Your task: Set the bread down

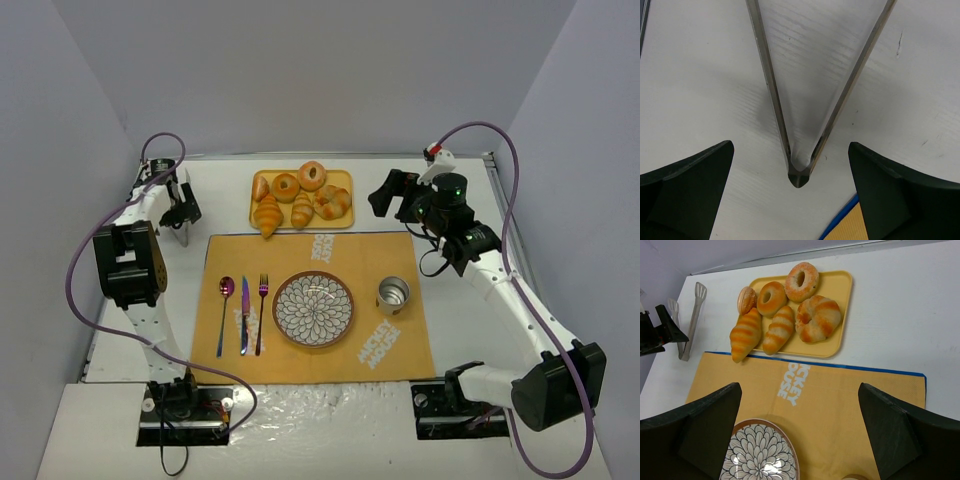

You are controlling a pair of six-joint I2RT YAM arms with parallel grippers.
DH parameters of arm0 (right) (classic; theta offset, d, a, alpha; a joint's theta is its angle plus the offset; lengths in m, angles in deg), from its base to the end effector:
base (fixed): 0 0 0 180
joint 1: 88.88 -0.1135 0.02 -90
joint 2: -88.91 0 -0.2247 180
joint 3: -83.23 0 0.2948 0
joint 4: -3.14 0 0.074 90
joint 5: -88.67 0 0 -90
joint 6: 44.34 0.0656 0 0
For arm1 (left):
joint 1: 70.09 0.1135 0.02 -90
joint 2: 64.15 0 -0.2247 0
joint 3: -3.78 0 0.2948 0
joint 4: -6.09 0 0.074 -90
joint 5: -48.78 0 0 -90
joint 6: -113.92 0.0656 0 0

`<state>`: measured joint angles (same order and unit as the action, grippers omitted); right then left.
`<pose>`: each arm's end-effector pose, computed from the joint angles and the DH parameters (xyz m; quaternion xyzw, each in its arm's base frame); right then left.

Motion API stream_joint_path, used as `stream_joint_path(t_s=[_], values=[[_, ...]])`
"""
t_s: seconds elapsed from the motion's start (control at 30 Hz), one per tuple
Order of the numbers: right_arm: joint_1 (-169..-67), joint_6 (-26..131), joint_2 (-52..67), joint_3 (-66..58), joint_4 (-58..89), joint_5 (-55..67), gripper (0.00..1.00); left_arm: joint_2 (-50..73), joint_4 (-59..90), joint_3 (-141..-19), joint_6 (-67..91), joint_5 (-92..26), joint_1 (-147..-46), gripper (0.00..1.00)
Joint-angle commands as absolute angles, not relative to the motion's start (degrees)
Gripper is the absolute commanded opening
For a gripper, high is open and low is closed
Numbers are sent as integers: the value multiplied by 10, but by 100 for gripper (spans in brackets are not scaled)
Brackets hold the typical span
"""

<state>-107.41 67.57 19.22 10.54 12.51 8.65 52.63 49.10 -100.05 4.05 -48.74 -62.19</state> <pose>0.3511 0.1297 0.3243 -0.0361 0.7439 0.2904 0.6009 0.4806 0.0754 0.1328 -0.2476 0.9217 0.0319 0.2970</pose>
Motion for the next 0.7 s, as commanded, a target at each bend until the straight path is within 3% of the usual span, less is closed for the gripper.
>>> stream_joint_path(t_s=[0.0,0.67], values=[[-1079,662,191,84,85,98,100,520,484,-1044,49,-483,-615,97],[-1079,654,164,68,83,104,100,586,498,-1101,52,-480,-607,97]])
